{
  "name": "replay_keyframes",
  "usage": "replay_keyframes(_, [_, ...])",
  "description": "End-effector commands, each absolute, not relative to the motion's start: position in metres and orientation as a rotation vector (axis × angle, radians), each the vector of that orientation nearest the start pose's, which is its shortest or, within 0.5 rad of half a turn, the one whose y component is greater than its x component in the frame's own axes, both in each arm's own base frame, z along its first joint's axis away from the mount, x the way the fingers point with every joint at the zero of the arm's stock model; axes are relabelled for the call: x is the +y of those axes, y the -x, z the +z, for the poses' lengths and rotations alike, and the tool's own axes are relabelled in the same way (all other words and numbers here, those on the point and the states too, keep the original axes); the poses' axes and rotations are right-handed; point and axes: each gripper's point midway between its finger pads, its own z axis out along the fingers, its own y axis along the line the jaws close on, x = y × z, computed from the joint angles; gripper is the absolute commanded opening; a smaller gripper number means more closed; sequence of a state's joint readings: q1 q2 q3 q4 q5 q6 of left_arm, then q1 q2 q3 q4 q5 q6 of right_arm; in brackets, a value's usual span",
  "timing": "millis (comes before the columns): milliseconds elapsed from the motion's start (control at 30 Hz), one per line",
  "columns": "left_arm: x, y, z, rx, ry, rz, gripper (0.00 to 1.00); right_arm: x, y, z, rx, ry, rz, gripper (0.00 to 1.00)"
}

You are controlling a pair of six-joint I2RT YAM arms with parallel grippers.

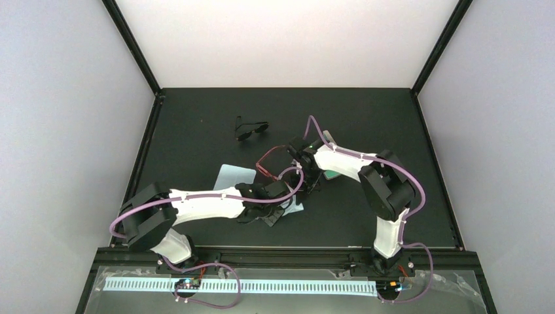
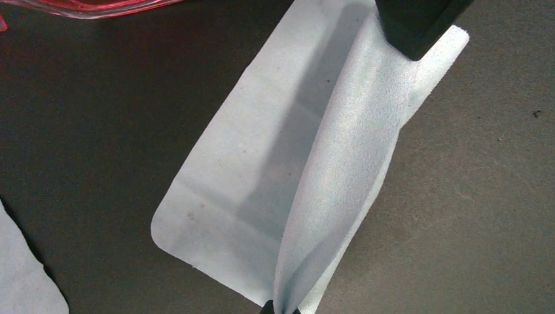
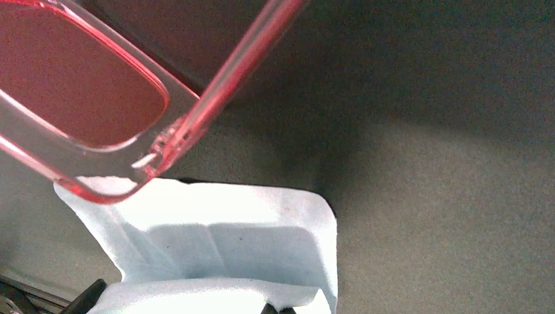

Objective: Organize the sunglasses
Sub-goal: Fold the glasses cleaning cloth at the center of the board.

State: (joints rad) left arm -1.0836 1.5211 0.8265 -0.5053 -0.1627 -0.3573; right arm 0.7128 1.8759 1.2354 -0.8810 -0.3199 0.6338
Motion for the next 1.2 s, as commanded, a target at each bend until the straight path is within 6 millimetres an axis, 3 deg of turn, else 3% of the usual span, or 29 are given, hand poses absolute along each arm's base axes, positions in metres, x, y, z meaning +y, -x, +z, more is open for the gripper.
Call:
replay_keyframes(0, [-0.288, -0.195, 0.054, 2.543, -0.928, -0.199, 0.02, 0.269, -0.220, 0.029, 3.306, 0.154, 0.445, 0.01])
replay_keyframes(300, [-0.290, -0.208, 0.049, 2.549, -0.957, -0.132, 0.02, 0.262, -0.227, 0.025, 3.306, 0.128, 0.339, 0.01])
replay_keyframes(700, [-0.289, -0.220, 0.057, 2.545, -0.959, -0.152, 0.02, 0.273, -0.232, 0.026, 3.298, 0.144, 0.422, 0.08])
replay_keyframes(833, [-0.291, -0.223, 0.054, 2.551, -0.956, -0.158, 0.02, 0.271, -0.238, 0.027, 3.292, 0.125, 0.410, 0.16])
replay_keyframes(967, [-0.291, -0.228, 0.052, 2.558, -0.946, -0.149, 0.02, 0.269, -0.242, 0.031, 3.279, 0.102, 0.416, 0.35])
replay_keyframes(1167, [-0.287, -0.238, 0.050, 2.565, -0.926, -0.116, 0.02, 0.261, -0.250, 0.039, 3.244, 0.077, 0.391, 0.40])
